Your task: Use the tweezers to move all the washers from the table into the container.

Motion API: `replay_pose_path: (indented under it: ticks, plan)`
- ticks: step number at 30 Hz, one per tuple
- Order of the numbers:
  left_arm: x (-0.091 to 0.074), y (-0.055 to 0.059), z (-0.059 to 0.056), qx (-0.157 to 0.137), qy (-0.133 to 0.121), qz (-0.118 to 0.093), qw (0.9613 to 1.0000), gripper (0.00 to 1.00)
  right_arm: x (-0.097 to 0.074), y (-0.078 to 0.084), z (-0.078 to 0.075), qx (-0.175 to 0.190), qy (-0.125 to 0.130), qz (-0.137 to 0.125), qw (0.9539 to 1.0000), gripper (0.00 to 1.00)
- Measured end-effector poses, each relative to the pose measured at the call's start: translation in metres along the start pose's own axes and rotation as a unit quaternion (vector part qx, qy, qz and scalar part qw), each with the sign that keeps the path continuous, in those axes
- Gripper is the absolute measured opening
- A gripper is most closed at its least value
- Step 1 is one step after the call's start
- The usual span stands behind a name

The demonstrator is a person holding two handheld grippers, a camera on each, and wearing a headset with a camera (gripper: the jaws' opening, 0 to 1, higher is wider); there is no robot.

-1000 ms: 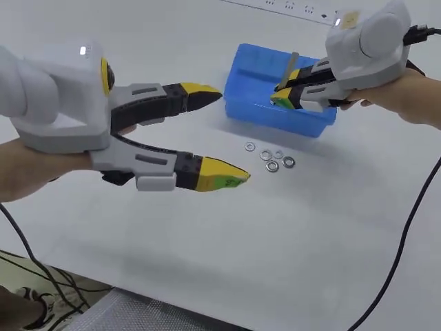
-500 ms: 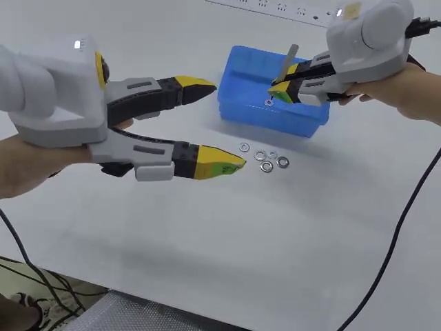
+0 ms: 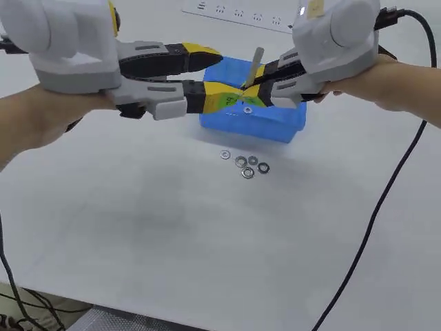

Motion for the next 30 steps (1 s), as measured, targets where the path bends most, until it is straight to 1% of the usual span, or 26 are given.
replay_pose_path:
  ticks: [3, 5, 9, 12, 14, 18, 19, 22, 26, 30]
  plan:
    - [0.012, -0.005, 0.003, 0.009, 0.012, -0.002, 0.9999, 0.39, -0.001, -0.002, 0.004, -0.005, -0.003, -0.001, 1.0000, 0.09]
    - [0.017, -0.006, 0.005, 0.017, 0.020, 0.002, 0.9997, 0.37, 0.001, -0.001, 0.005, -0.012, -0.005, 0.000, 0.9999, 0.09]
    - [0.023, -0.007, 0.007, 0.025, 0.028, 0.005, 0.9993, 0.31, 0.001, -0.003, 0.007, -0.015, -0.008, -0.001, 0.9999, 0.09]
    - [0.027, -0.009, 0.006, 0.029, 0.037, 0.005, 0.9989, 0.29, 0.001, -0.003, 0.009, -0.021, -0.011, 0.000, 0.9997, 0.09]
    - [0.028, -0.008, 0.005, 0.040, 0.040, 0.010, 0.9983, 0.26, 0.000, -0.004, 0.010, -0.023, -0.013, 0.001, 0.9997, 0.09]
    - [0.029, -0.009, 0.001, 0.042, 0.049, 0.009, 0.9979, 0.22, 0.000, -0.003, 0.011, -0.028, -0.018, 0.002, 0.9994, 0.09]
    - [0.029, -0.008, 0.003, 0.042, 0.049, 0.008, 0.9979, 0.19, 0.000, -0.003, 0.012, -0.030, -0.019, 0.003, 0.9994, 0.09]
    - [0.029, -0.008, 0.003, 0.043, 0.048, 0.008, 0.9979, 0.15, -0.001, -0.002, 0.013, -0.036, -0.021, 0.004, 0.9991, 0.09]
    - [0.030, -0.005, -0.001, 0.049, 0.055, 0.017, 0.9971, 0.11, -0.002, -0.003, 0.015, -0.038, -0.024, 0.003, 0.9990, 0.09]
    - [0.029, -0.004, -0.002, 0.053, 0.058, 0.018, 0.9967, 0.09, -0.001, -0.003, 0.018, -0.043, -0.029, 0.007, 0.9986, 0.09]
Point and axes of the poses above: the centre of the closed fingertips' face, and the gripper's own axes: x roughly forward along the fingers, z roughly to its left, y roughly out of its underside, the point moved 2 cm from there along -x, roughly backward along the fingers, and after that the axes turned 15 degrees about x, right-handed, at the moved point
